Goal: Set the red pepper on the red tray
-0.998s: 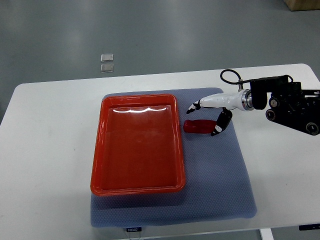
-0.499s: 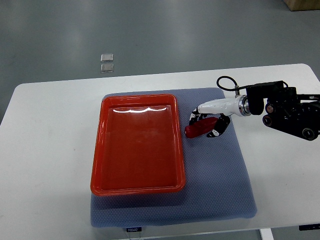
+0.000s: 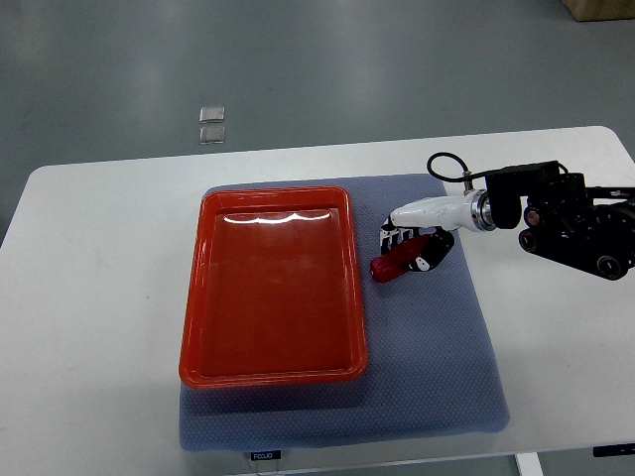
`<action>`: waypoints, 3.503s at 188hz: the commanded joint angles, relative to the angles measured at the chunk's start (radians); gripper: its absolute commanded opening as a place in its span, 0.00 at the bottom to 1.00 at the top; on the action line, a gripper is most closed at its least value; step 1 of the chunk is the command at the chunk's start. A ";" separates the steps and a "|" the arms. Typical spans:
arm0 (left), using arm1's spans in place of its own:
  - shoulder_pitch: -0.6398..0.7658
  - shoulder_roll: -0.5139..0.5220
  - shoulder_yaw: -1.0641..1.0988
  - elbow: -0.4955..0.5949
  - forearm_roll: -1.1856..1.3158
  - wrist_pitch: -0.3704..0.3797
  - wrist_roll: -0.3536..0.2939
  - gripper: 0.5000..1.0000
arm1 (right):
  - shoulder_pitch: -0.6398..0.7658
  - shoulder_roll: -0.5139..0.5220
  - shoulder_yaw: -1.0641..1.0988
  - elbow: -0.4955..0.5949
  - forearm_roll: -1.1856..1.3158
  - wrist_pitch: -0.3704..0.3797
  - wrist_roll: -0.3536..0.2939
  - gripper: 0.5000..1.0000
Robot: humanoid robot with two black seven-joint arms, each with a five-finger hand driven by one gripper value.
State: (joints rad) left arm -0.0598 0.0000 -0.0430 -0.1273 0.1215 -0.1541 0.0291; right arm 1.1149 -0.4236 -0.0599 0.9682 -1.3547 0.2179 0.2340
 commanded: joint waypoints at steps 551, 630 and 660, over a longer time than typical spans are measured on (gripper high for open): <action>0.000 0.000 0.000 0.000 0.000 0.001 0.000 1.00 | -0.336 0.238 0.873 -0.292 1.109 -0.100 0.002 0.80; 0.000 0.000 0.000 0.000 0.000 0.001 0.000 1.00 | -0.397 0.236 0.922 -0.292 1.295 -0.078 0.042 0.83; 0.000 0.000 0.000 0.000 0.000 -0.001 0.000 1.00 | -0.397 0.236 0.925 -0.333 1.295 -0.081 0.051 0.83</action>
State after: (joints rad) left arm -0.0598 0.0000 -0.0430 -0.1273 0.1212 -0.1547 0.0291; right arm 0.7160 -0.1873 0.8631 0.6680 -0.0597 0.1385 0.2805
